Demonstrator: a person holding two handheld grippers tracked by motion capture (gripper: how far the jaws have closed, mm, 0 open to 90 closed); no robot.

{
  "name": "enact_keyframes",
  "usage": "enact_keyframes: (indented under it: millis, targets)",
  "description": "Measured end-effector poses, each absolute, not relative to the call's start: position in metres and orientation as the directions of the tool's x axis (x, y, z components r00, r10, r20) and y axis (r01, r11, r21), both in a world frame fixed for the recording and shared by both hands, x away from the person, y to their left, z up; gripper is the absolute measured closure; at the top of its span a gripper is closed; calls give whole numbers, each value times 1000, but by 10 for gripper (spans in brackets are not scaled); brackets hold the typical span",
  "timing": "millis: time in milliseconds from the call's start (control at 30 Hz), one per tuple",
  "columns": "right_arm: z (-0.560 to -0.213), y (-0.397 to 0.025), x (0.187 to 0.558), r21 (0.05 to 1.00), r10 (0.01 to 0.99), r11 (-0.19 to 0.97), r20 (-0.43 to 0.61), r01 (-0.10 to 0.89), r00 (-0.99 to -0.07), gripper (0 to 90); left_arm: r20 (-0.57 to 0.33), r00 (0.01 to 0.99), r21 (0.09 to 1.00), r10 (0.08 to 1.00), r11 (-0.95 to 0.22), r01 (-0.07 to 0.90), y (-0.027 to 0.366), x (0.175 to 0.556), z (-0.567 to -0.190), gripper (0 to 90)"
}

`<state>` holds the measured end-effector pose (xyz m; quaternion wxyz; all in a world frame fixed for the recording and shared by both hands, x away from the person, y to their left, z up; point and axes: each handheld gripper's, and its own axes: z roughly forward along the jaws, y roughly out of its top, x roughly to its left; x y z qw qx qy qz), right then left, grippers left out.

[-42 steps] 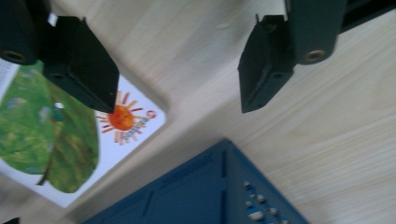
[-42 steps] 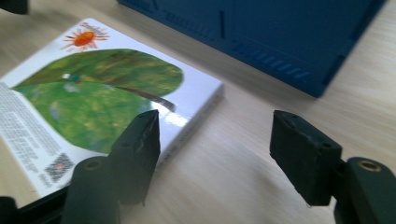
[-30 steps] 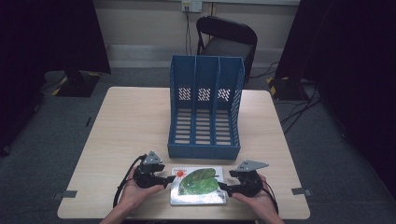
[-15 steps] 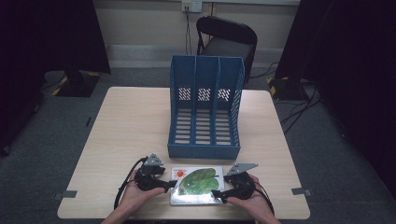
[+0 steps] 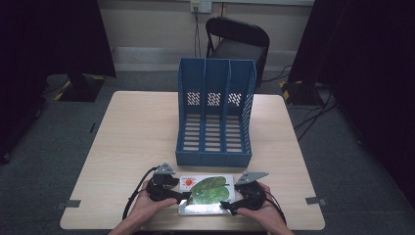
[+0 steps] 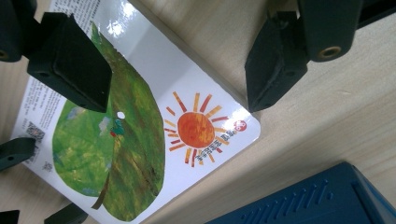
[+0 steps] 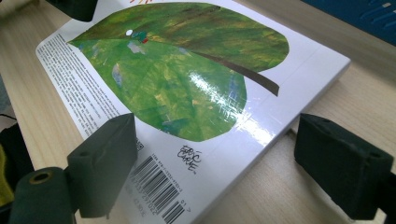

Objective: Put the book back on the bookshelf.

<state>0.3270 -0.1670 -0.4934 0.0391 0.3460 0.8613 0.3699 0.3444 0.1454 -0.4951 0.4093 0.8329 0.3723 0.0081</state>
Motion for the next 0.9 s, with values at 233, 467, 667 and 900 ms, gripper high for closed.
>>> enact_keyframes:
  millis: [233,467,667,900]
  targets:
    - [-494,-166,327,664,622,489,188,565,-760,115,-309,696,706,648,-334,624,143,348,-498,182]
    - [-494,-165,326,662,621,492,188,565,-761,108,-333,668,719,666,-278,636,141,348,-501,157]
    - [-494,-166,326,662,620,493,188,564,-762,108,-352,649,719,674,-249,649,140,349,-501,151]
    - [-493,-165,326,661,620,493,189,565,-762,107,-466,597,693,652,-151,705,149,354,-503,192]
